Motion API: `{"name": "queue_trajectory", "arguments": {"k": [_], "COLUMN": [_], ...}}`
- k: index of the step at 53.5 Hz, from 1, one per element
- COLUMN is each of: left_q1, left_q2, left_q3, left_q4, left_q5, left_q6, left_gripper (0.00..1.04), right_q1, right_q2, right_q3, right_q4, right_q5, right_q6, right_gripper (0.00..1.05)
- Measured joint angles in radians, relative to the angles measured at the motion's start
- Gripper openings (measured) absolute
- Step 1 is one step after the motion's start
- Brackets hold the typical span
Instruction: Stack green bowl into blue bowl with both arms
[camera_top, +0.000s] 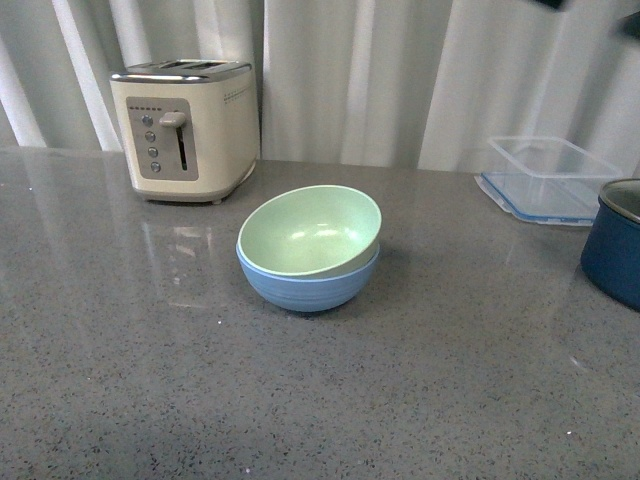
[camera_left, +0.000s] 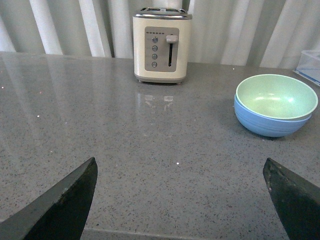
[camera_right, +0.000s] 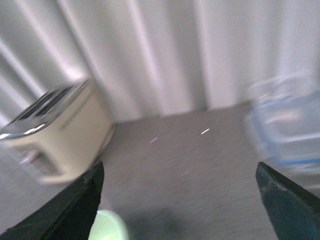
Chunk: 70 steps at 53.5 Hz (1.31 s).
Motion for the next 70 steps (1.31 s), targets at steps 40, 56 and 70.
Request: {"name": "queue_trajectory", "arguments": {"k": [40, 56, 70], "left_q1": [0.000, 0.000, 0.000], "left_q2": [0.000, 0.000, 0.000], "left_q3": [0.000, 0.000, 0.000], "left_q4": [0.000, 0.000, 0.000], "left_q5": [0.000, 0.000, 0.000], "left_q6": [0.000, 0.000, 0.000], "left_gripper": [0.98, 0.98, 0.98], "right_q1": [-0.228, -0.228, -0.228], "right_q2": [-0.598, -0.809, -0.905], "right_q3": [-0.756, -0.832, -0.878], "right_q4": [0.154, 0.019, -0.027], "right_q5": [-0.150, -0.154, -0.154], "right_q6": [-0.280, -0.280, -0.280], "right_gripper": [0.01, 0.01, 0.01]}}
